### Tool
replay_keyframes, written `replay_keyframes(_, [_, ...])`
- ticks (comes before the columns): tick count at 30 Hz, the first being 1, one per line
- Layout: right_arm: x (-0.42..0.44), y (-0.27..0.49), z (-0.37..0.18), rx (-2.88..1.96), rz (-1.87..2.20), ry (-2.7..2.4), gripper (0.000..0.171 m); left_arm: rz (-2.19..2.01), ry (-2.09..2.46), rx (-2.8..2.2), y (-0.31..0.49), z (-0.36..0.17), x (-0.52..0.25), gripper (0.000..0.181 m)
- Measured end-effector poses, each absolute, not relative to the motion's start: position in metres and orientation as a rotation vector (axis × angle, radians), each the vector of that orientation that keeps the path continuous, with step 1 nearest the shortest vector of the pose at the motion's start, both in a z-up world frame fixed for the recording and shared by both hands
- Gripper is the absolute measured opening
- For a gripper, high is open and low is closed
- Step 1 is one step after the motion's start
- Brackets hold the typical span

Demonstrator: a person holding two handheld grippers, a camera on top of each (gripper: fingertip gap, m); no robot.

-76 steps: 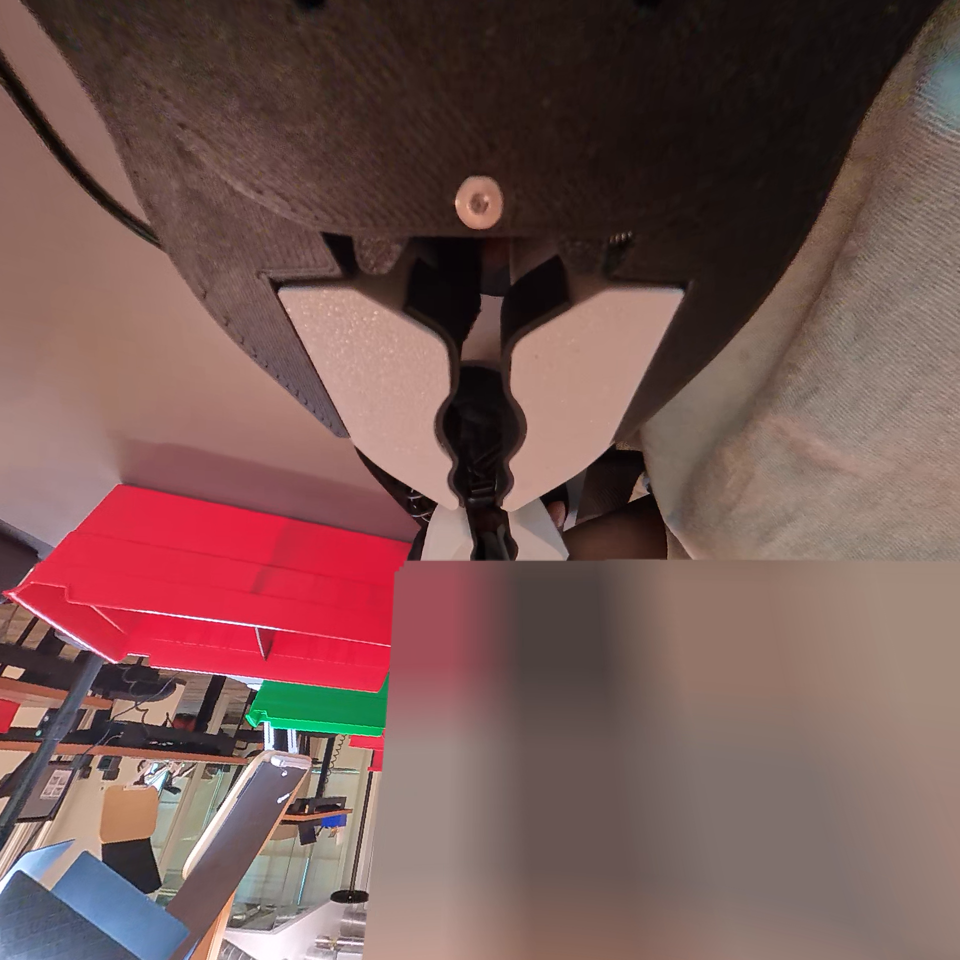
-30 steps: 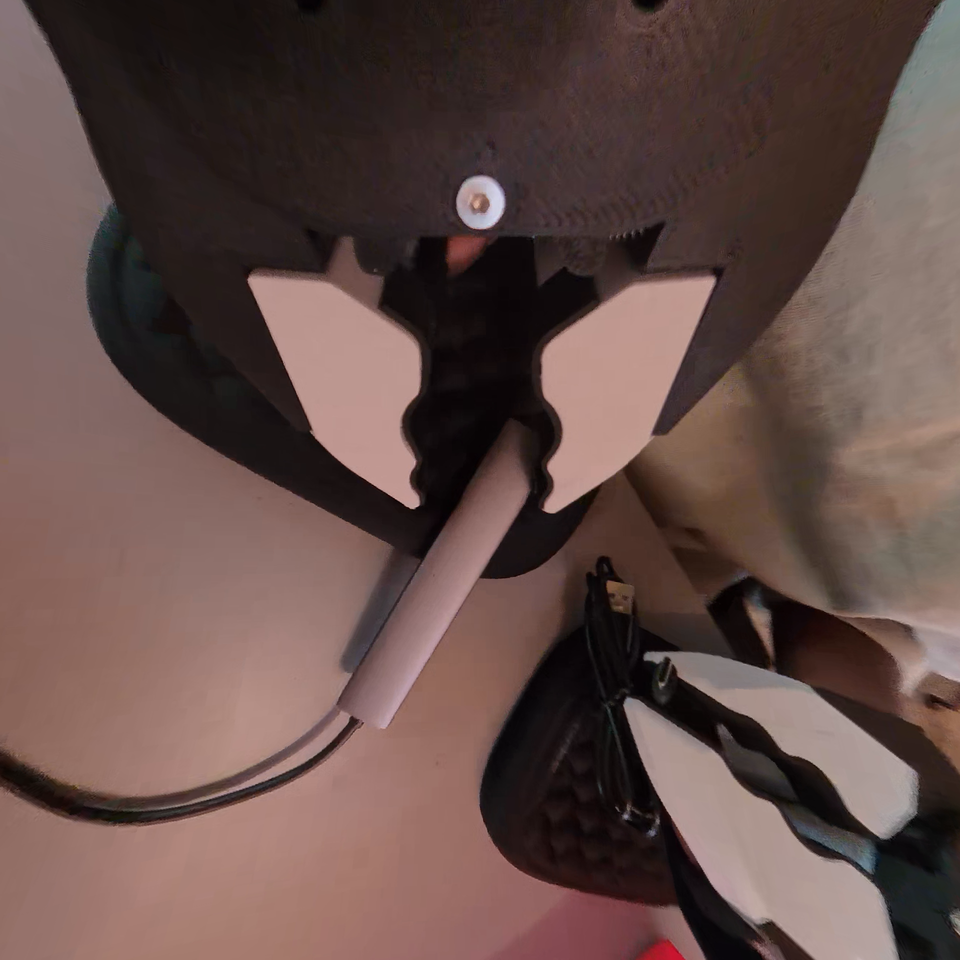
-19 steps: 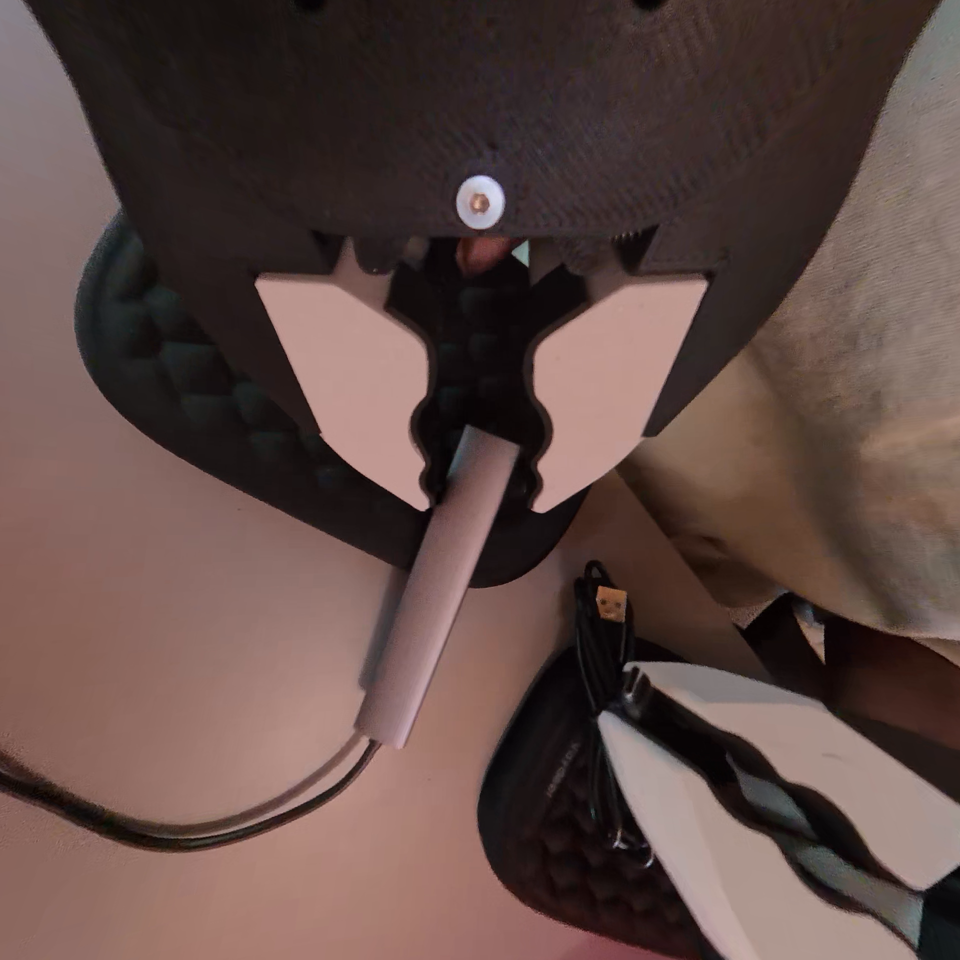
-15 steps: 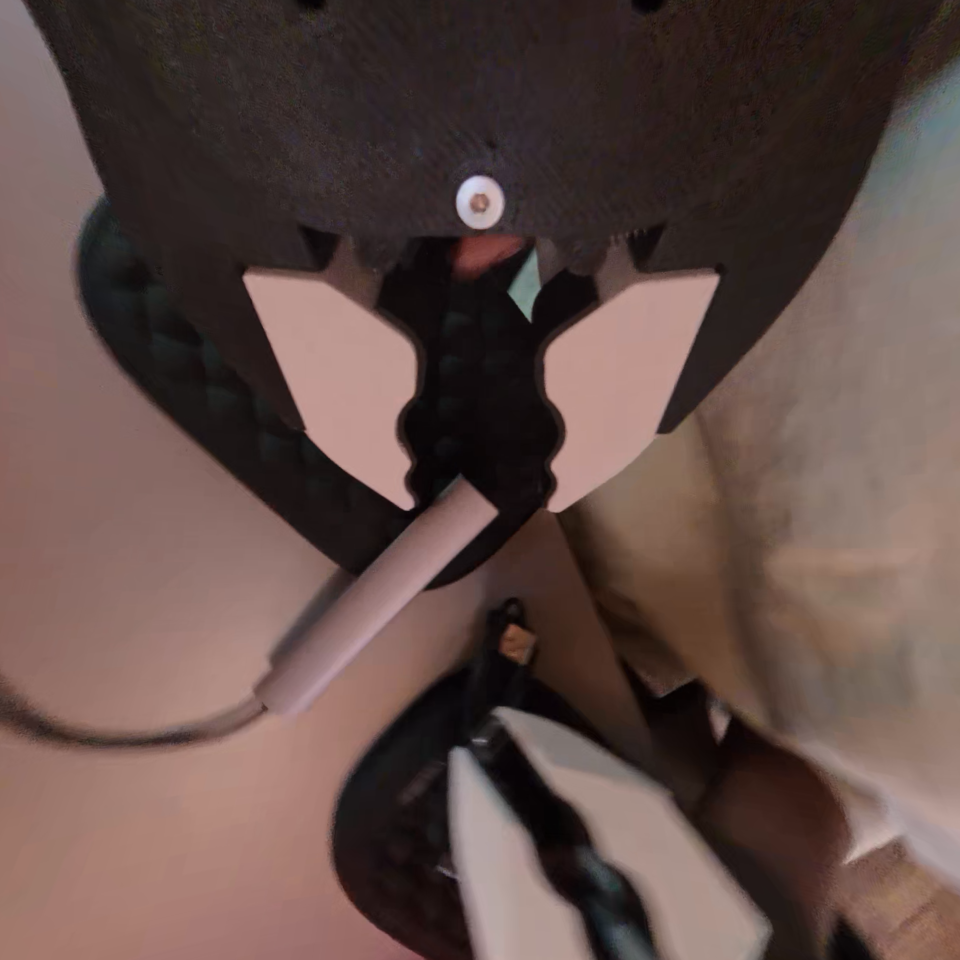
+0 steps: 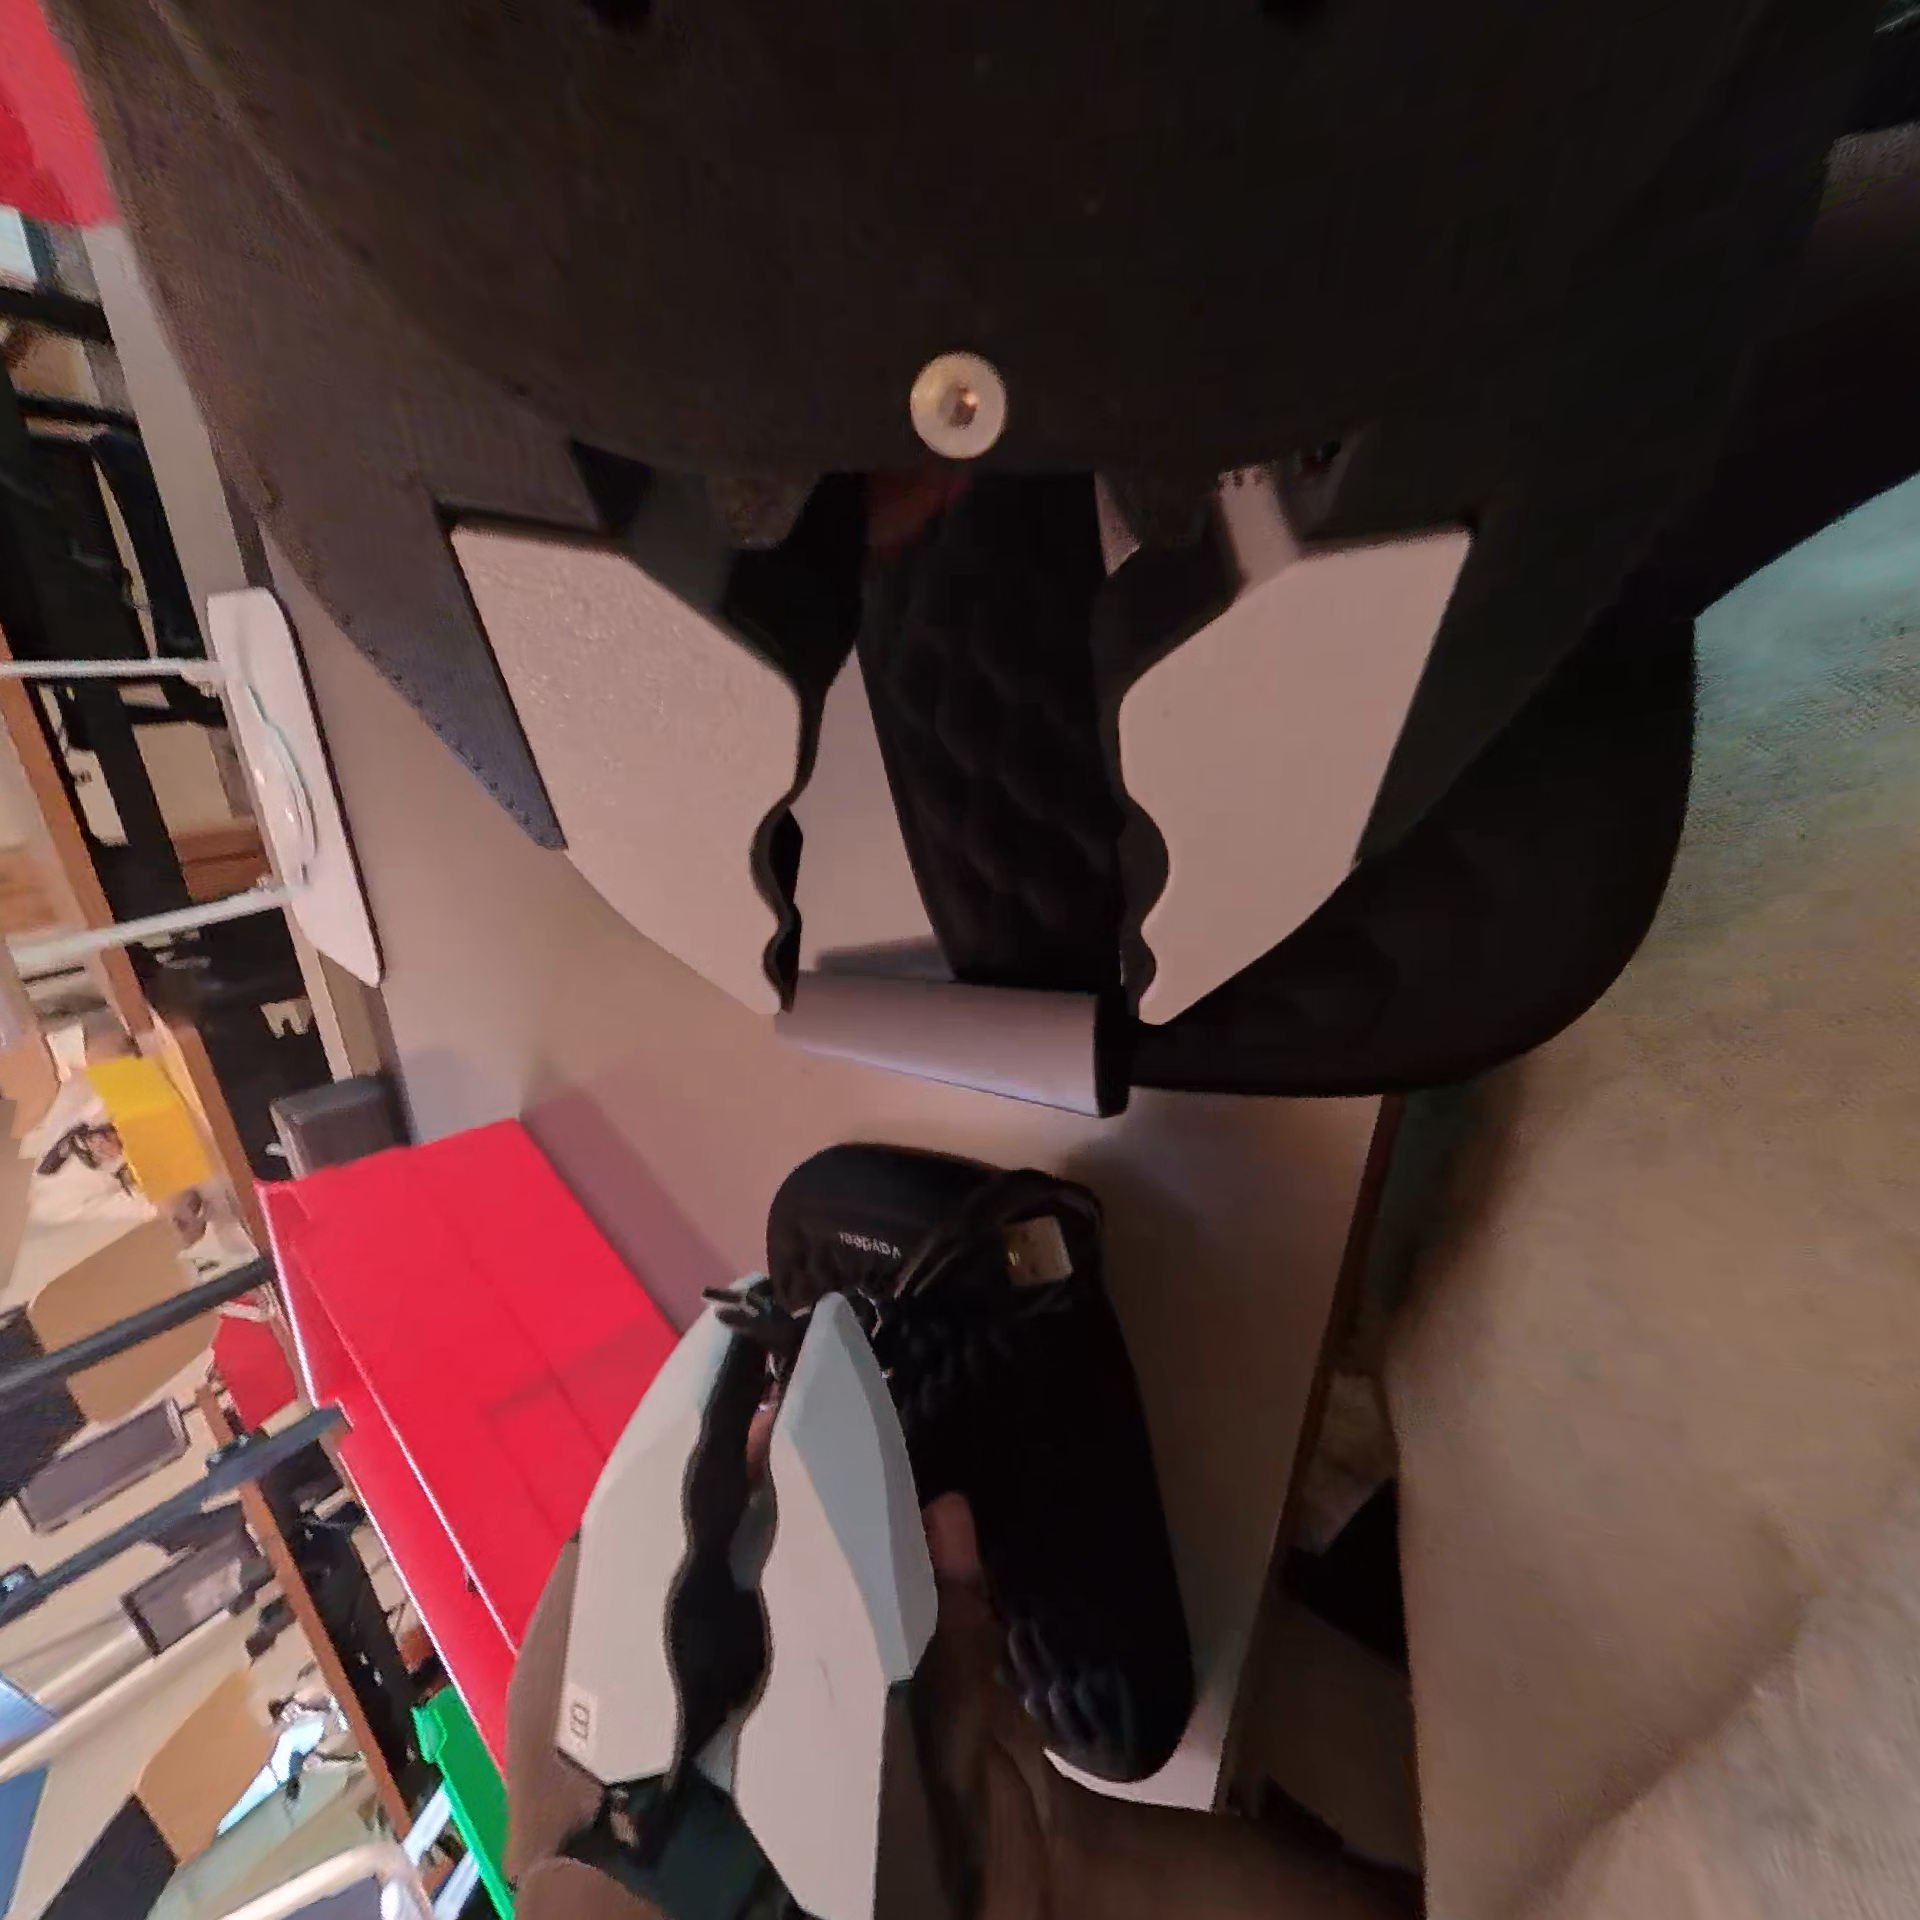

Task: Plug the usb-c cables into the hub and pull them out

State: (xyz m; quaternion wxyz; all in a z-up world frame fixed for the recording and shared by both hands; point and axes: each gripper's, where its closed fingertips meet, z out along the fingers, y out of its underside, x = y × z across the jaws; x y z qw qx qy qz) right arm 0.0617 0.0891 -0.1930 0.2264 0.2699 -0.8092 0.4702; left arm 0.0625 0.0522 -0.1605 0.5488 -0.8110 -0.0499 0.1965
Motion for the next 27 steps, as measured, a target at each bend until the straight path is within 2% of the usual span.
replay_keyframes(4, [0.068,0.078,-0.200,0.905,1.264,-2.197,0.040,0.459,-0.125,-1.934,0.053,-0.163,0.061,0.011])
replay_keyframes(8, [0.068,0.068,-0.200,1.008,1.218,-2.167,0.034,0.449,-0.144,-1.902,0.050,-0.159,0.060,0.011])
replay_keyframes(10, [0.070,0.059,-0.207,1.085,1.165,-2.108,0.017,0.445,-0.147,-1.879,0.049,-0.156,0.061,0.011])
replay_keyframes(11, [0.071,0.053,-0.207,1.114,1.148,-2.061,0.015,0.448,-0.149,-1.868,0.048,-0.155,0.061,0.011])
replay_keyframes(18, [0.068,0.037,-0.194,1.104,1.163,-2.023,0.011,0.460,-0.210,-1.801,0.018,-0.134,0.064,0.011])
replay_keyframes(22, [0.076,0.026,-0.206,1.251,1.076,-2.069,0.012,0.507,-0.253,-1.786,0.000,-0.131,0.060,0.011])
replay_keyframes(27, [0.076,-0.002,-0.195,1.375,1.084,-2.119,0.009,0.574,-0.293,-1.757,-0.018,-0.122,0.055,0.011])
